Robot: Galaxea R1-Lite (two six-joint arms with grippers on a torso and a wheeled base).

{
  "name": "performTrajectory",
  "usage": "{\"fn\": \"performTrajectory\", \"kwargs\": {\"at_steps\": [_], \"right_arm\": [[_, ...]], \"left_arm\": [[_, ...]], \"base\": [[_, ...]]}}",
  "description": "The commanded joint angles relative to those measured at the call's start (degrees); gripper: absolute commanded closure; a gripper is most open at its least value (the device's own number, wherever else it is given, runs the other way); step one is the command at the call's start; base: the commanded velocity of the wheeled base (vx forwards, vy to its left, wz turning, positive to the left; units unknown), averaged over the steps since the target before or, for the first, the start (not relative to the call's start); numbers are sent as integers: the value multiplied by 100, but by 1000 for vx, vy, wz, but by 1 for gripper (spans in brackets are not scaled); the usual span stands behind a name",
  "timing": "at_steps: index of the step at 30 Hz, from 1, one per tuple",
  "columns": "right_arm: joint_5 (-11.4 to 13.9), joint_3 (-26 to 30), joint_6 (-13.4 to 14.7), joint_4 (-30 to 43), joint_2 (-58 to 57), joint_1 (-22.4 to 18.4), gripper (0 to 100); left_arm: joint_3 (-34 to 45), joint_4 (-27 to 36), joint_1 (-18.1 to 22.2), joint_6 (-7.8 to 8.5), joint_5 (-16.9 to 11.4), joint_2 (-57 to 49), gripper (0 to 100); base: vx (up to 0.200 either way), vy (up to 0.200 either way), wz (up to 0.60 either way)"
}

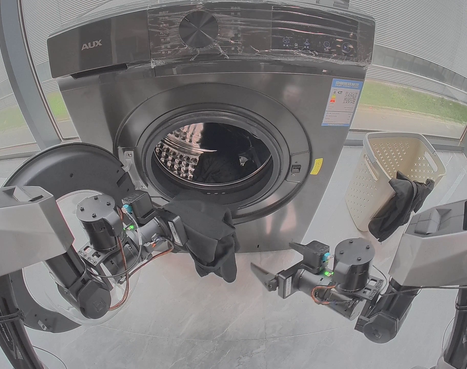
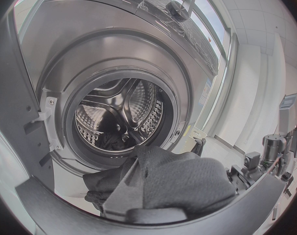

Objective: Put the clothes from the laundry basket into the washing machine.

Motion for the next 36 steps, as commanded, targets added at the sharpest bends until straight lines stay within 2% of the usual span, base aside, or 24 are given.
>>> {"fn": "performTrajectory", "kwargs": {"at_steps": [1,6,7,9,12,15,22,25,26,28,32,36], "right_arm": [[-13,192,59,-122,-87,-489,0],[-30,368,226,-280,-122,-647,0],[-65,429,235,-280,-166,-708,0],[-329,614,226,-271,-544,-831,0],[-346,728,235,-271,-826,-875,0],[-338,860,261,-271,-905,-867,0],[-346,878,384,-271,-834,-787,0],[-338,842,393,-280,-843,-787,0],[-338,842,393,-280,-843,-787,0],[-329,842,393,-271,-852,-779,0],[-338,869,393,-271,-834,-726,0],[-408,895,516,-280,-738,-524,0]], "left_arm": [[164,-5,-55,-23,9,-59,100],[296,-14,-134,21,80,-173,100],[331,-5,-152,21,115,-225,100],[437,-5,-160,12,176,-313,100],[490,-5,-178,21,168,-340,100],[498,-14,-152,30,159,-331,100],[498,-14,-178,56,176,-305,100],[595,-5,-169,214,176,-287,100],[595,-5,-169,214,176,-287,100],[621,-5,-143,346,168,-261,100],[613,-5,-143,337,159,-261,100],[595,-5,-152,346,168,-225,100]], "base": [[0,0,0],[0,0,0],[0,0,0],[0,0,0],[0,0,0],[0,0,0],[171,0,0],[0,0,0],[0,0,0],[0,0,0],[100,0,0],[200,0,0]]}}
